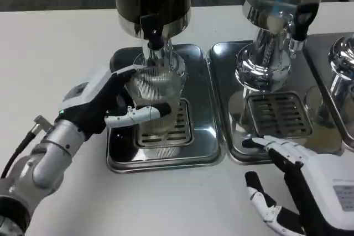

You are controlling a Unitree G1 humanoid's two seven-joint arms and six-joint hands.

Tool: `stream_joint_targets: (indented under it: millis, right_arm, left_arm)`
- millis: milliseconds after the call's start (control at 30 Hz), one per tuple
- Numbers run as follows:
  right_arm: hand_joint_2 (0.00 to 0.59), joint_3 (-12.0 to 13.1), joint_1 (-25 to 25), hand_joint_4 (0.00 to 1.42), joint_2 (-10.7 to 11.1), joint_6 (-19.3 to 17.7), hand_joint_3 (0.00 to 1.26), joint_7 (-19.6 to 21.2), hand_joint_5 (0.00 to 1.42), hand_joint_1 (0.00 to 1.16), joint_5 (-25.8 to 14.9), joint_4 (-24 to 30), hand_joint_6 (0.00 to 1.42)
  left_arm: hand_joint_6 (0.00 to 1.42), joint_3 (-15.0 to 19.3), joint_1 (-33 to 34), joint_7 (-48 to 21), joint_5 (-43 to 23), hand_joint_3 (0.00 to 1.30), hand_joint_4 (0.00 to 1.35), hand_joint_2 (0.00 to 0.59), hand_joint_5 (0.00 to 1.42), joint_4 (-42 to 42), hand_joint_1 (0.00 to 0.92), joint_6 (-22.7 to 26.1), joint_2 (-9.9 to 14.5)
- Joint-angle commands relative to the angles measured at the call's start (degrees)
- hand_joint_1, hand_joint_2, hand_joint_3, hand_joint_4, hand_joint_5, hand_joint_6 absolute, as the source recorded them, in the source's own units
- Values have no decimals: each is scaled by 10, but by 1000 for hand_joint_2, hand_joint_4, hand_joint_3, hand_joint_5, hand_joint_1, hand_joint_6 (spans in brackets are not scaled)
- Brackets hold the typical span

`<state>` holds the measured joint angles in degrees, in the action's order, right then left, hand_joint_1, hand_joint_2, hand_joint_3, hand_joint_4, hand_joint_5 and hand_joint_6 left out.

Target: Grasp the cup under the faucet to collect the drink, then remove the cup.

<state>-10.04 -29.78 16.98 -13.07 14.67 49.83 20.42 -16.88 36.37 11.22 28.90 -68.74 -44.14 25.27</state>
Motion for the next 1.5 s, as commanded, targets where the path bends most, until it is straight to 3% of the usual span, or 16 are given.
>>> stream_joint_targets:
  millis: [33,100,333,567,733,933,1067,1200,1300,1367,1433,1500]
  right_arm:
    - [461,-1,-3,265,-2,5,338,-1,270,422,-2,3,343]
    - [461,-1,-3,266,-2,6,339,-1,271,422,-2,3,343]
    - [461,-4,-1,271,-4,7,343,-3,288,422,-4,0,344]
    - [461,-8,6,271,-6,7,350,-4,297,422,-8,-6,344]
    - [461,-7,7,271,-6,7,351,-3,301,422,-13,-9,344]
    - [464,-7,12,271,-6,5,352,-3,303,422,-19,-14,344]
    - [466,-7,22,278,-5,5,352,-5,312,422,-25,-20,330]
    - [467,-7,32,280,-5,4,352,-6,314,422,-30,-26,325]
    - [467,-7,36,280,-3,3,352,-6,314,422,-32,-30,324]
    - [467,-7,39,280,-2,3,355,-6,314,422,-34,-32,324]
    - [467,-8,41,280,-4,4,357,-7,314,422,-37,-34,321]
    - [466,-7,45,280,-5,4,361,-7,303,433,-41,-37,294]
  left_arm:
    - [951,-8,11,-22,3,217,235,96,634,-5,152,11,-3]
    - [827,-7,11,-32,2,174,172,85,560,-5,128,13,-3]
    - [612,-10,6,-26,9,35,57,49,424,9,44,15,9]
    - [509,4,-3,-27,0,0,0,32,359,32,21,2,25]
    - [498,26,-28,-31,-22,0,0,22,333,68,4,-21,50]
    - [603,71,-79,-73,-84,140,239,28,426,118,0,-53,92]
    - [647,108,-113,-116,-141,241,311,61,455,150,0,-72,109]
    - [521,148,-139,-190,-223,269,281,65,359,186,0,-82,125]
    - [484,175,-144,-308,-329,285,271,68,333,211,0,-67,132]
    - [479,197,-142,-389,-400,316,287,70,345,224,0,-35,127]
    - [504,230,-131,-489,-491,357,314,67,365,236,0,40,118]
    - [517,252,-119,-554,-541,375,328,61,372,241,0,97,115]
